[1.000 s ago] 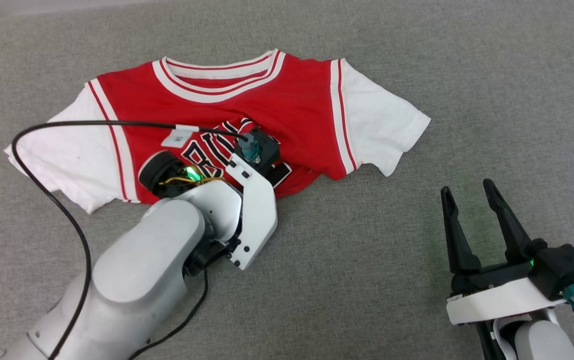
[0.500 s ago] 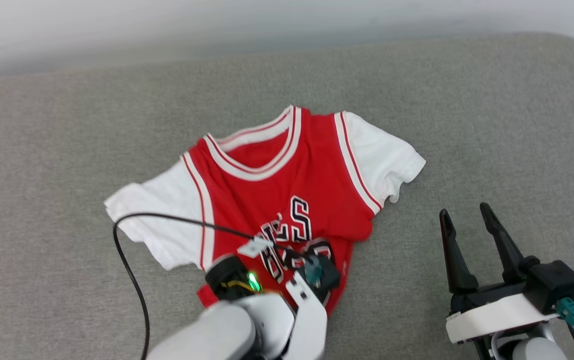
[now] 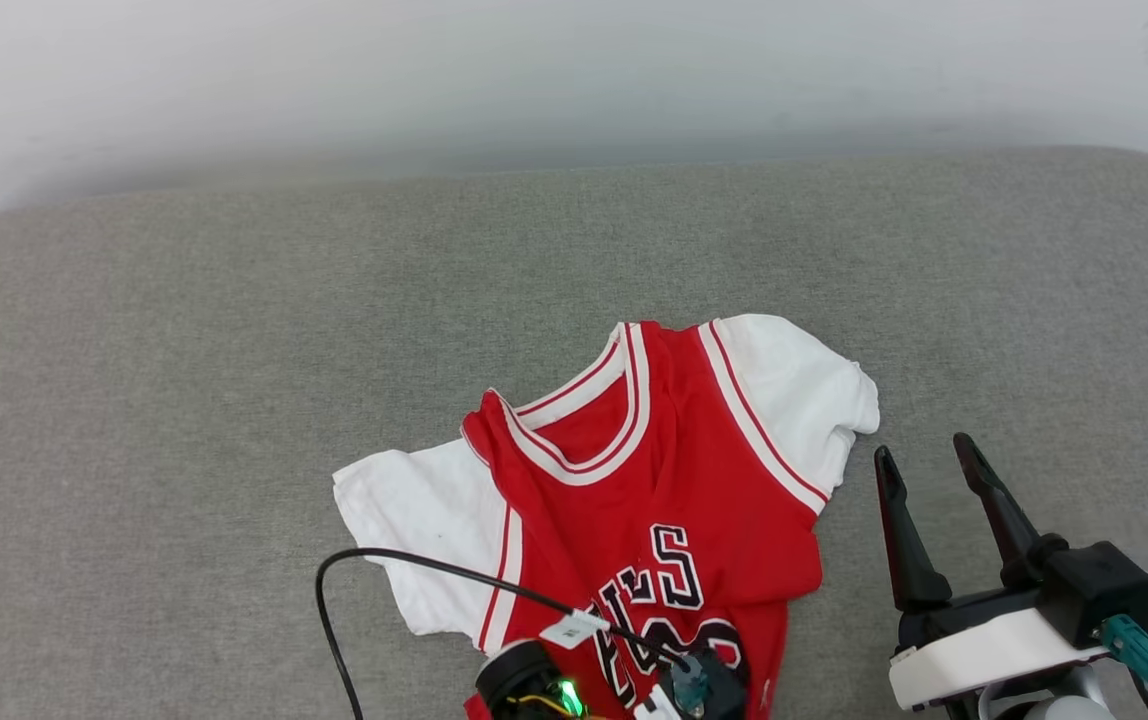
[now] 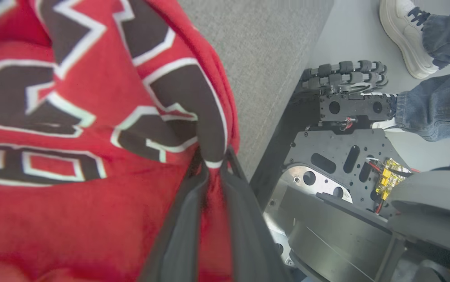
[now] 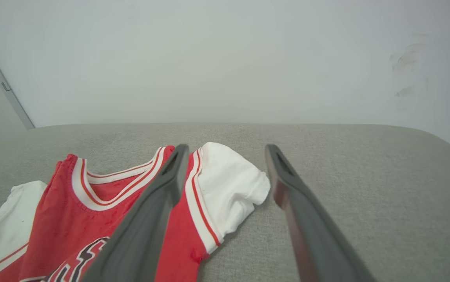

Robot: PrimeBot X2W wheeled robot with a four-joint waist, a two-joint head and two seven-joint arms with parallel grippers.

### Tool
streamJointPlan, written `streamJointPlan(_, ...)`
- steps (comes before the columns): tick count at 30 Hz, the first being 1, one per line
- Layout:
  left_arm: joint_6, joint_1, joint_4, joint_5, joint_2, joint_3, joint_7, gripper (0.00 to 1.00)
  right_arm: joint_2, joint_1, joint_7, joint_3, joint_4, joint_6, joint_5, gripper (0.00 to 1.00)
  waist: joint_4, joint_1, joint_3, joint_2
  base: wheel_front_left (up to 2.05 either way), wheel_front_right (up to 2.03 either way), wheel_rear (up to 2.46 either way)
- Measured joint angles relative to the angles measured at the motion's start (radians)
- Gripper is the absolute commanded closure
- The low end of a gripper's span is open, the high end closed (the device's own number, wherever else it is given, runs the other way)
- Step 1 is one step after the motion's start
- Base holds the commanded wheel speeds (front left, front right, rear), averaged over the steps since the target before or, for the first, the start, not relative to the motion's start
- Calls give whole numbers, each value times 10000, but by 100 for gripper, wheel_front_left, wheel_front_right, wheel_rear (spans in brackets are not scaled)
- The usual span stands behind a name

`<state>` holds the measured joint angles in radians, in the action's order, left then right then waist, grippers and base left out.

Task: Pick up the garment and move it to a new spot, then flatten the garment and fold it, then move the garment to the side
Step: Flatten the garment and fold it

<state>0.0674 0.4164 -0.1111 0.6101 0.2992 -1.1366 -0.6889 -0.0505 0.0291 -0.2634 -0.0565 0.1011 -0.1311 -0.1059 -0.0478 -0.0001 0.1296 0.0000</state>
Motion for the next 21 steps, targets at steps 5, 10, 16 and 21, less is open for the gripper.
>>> streamJointPlan(5,-349,49,-161,-265,-52,489,1076,0,0,-27,0,86,59,0,33,0,149,0,-154,0,0,0,0)
streamJointPlan(10,-1250,91,343,4,82,1818,2341,0,0,-93,0,334,75,0,29,0,427,-1,-487,0,0,0,0)
streamJointPlan(16,-1628,189,761,368,1517,2964,2088,0,0,-85,0,468,-38,0,-58,0,671,-1,-482,0,0,0,0)
streamJointPlan(21,-1166,1105,642,1035,2700,3653,895,0,2,-34,0,470,-121,0,-58,0,668,0,-111,0,0,0,0)
